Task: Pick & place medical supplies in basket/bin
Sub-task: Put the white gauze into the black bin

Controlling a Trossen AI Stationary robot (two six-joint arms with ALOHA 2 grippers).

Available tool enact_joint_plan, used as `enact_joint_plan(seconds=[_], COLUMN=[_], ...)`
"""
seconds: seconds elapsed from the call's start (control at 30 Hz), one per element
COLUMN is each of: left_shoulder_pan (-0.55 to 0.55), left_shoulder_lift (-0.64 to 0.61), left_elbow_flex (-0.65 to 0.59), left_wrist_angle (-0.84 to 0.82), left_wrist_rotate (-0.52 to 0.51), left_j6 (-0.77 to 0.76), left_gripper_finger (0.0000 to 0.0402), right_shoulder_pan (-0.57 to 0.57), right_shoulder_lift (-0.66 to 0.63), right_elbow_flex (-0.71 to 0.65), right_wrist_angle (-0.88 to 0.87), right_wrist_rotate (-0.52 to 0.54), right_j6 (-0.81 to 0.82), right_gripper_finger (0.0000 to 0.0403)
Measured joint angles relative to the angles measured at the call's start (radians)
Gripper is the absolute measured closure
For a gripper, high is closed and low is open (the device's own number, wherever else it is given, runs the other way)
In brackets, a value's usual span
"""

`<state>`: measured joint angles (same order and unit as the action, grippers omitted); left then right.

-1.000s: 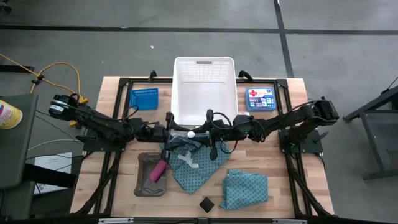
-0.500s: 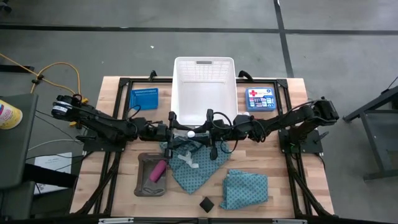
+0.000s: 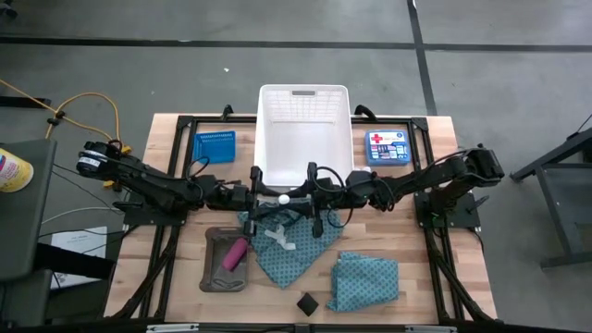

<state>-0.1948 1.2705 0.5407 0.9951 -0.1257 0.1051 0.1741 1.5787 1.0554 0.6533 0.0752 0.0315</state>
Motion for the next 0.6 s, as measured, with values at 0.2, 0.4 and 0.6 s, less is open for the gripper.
enact_joint_plan(seconds=[0.2,0.4,0.6], left_shoulder_pan=[0.000,0.000,-0.001], left_shoulder_lift=[0.000,0.000,0.000], left_elbow_flex=[0.000,0.000,0.000], left_wrist_angle=[0.000,0.000,0.000], left_wrist_rotate=[0.000,0.000,0.000], left_j6=[0.000,0.000,0.000], left_gripper_finger=[0.0313,0.0317,0.0318], right_shoulder_pan=[0.000,0.000,0.000], right_shoulder_lift=[0.000,0.000,0.000], right_elbow_flex=[0.000,0.000,0.000], right_wrist_angle=[0.000,0.000,0.000], right_wrist_rotate=[0.001,0.000,-0.030], right_j6=[0.000,0.000,-0.001], right_gripper_finger=[0.0323,0.0323,0.0323])
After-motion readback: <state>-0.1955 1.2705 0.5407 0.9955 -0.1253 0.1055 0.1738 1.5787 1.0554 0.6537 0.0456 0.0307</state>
